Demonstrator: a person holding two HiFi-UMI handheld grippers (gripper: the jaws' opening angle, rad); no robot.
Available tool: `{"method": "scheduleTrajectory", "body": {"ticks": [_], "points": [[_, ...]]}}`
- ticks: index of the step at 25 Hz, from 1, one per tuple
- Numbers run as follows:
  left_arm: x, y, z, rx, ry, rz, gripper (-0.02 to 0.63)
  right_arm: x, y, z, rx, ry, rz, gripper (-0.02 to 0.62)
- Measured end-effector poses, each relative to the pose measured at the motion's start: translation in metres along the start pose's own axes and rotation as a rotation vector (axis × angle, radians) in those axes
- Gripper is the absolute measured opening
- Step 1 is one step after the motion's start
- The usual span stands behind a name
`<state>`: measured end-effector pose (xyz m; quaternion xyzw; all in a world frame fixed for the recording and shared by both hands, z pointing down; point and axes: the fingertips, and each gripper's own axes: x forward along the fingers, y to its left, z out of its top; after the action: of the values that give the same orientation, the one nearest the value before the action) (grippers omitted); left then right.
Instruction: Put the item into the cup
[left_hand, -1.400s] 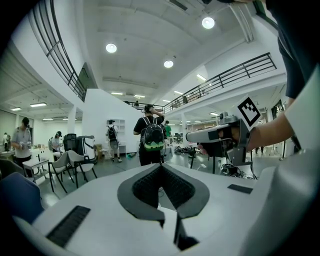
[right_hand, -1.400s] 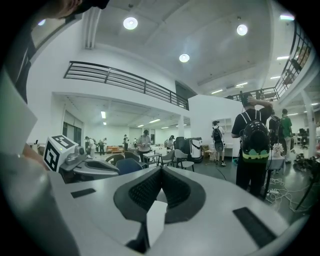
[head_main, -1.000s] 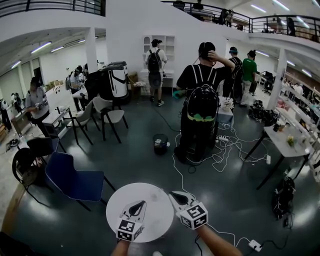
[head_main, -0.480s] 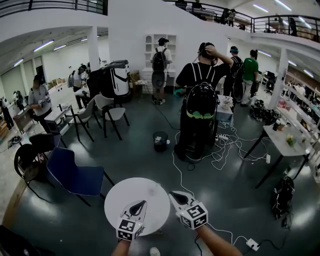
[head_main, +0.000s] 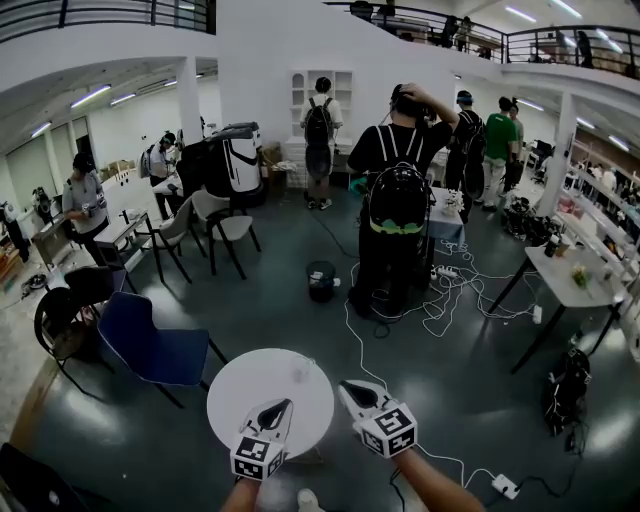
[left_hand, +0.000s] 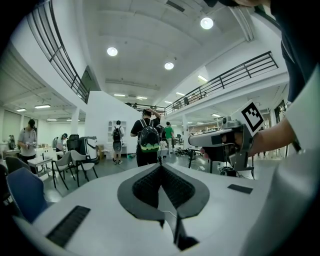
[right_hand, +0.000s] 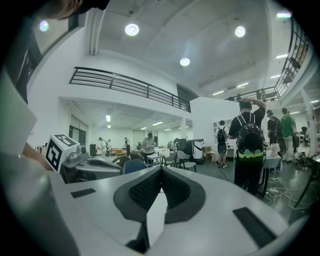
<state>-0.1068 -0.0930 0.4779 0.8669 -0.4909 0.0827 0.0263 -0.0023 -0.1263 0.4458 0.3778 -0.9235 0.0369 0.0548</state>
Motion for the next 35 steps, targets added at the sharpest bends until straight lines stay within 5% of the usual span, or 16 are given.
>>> {"method": "scheduleTrajectory", "body": {"ticks": [35], "points": [[-0.047, -0.161, -0.023, -0.026, 0.027, 0.040, 0.017, -0.149, 0.001, -0.039, 0.032, -0.030, 0.036, 0.017]]}}
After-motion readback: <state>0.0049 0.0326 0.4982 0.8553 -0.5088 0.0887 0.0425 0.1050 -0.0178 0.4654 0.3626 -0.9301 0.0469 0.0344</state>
